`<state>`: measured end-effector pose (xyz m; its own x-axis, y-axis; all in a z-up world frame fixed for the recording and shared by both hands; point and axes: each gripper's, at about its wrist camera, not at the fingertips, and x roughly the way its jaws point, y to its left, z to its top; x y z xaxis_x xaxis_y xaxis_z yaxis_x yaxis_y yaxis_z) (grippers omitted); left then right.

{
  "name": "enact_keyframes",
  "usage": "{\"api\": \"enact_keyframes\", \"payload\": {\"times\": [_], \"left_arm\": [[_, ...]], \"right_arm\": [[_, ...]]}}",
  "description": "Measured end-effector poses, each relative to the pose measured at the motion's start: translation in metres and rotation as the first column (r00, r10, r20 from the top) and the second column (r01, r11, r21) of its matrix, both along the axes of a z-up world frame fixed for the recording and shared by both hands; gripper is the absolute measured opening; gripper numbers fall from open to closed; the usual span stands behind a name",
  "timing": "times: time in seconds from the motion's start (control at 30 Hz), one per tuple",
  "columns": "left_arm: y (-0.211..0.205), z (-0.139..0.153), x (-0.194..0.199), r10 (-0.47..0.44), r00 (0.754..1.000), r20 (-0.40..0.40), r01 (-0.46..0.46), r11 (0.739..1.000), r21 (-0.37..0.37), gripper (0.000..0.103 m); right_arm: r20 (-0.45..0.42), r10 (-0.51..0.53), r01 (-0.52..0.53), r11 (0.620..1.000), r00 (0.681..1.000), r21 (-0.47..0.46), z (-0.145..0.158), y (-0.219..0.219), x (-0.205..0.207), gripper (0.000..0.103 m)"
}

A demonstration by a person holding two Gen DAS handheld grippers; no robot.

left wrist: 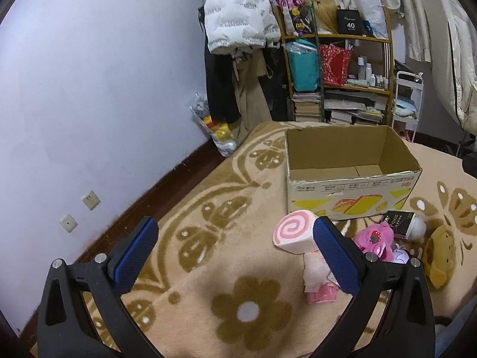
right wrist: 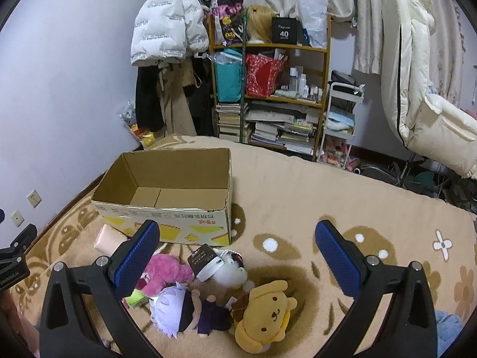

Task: Organize soft objects
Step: 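Lower the right tool toward the yellow plush dog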

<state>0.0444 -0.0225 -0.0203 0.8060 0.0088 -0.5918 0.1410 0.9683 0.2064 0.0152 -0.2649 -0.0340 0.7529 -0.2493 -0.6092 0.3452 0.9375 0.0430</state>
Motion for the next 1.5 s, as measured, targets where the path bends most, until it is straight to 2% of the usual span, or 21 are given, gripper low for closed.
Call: {"api": "enact_keyframes", "payload": {"times": [0.13, 0.3, 0.57, 0.67, 0.73, 0.9, 1.03, 1.17, 1.27, 1.5], "left_arm": [[-0.008, -0.008, 0.022, 0.002, 0.999, -0.038, -0.002, 1.000, 0.005, 0.102], [-0.018, -0.022, 0.049, -0.028, 0.994, -0.104, 0.023, 0.999, -0.048, 0.102], [-0.035, -0.050, 0.088, -0.049, 0.981, -0.190, 0.035, 0.997, -0.075, 0.102], [-0.036, -0.062, 0.099, -0.048, 0.973, -0.227, 0.031, 0.996, -0.081, 0.102], [-0.034, -0.068, 0.102, -0.049, 0.968, -0.246, 0.028, 0.996, -0.088, 0.102], [-0.038, -0.076, 0.104, -0.063, 0.963, -0.263, 0.043, 0.996, -0.083, 0.102], [-0.043, -0.085, 0.106, -0.074, 0.955, -0.289, 0.052, 0.995, -0.081, 0.102], [-0.049, -0.092, 0.107, -0.073, 0.954, -0.292, 0.062, 0.997, -0.048, 0.102], [-0.054, -0.098, 0.106, -0.074, 0.952, -0.298, 0.069, 0.997, -0.028, 0.102], [-0.051, -0.104, 0.109, -0.074, 0.943, -0.323, 0.060, 0.997, -0.052, 0.102]], "right_arm": [[-0.029, -0.006, 0.006, 1.000, 1.000, 0.008, -0.006, -0.006, 0.014, 0.103], [-0.093, -0.022, 0.026, 0.999, 0.995, 0.037, -0.020, -0.016, 0.029, 0.103], [-0.216, -0.023, 0.037, 0.998, 0.976, 0.058, -0.048, -0.030, 0.049, 0.103], [-0.288, -0.026, 0.046, 0.997, 0.957, 0.063, -0.061, -0.032, 0.051, 0.103], [-0.335, -0.035, 0.067, 0.994, 0.941, 0.083, -0.072, -0.035, 0.051, 0.103], [-0.387, -0.038, 0.113, 0.978, 0.921, 0.174, -0.095, -0.046, 0.048, 0.103], [-0.428, -0.043, 0.142, 0.969, 0.903, 0.203, -0.109, -0.050, 0.047, 0.103], [-0.446, -0.051, 0.183, 0.948, 0.893, 0.260, -0.120, -0.055, 0.043, 0.103], [-0.481, -0.057, 0.216, 0.935, 0.875, 0.283, -0.129, -0.059, 0.040, 0.103], [-0.496, -0.013, 0.226, 0.900, 0.868, 0.372, -0.141, -0.061, 0.035, 0.103]]}}
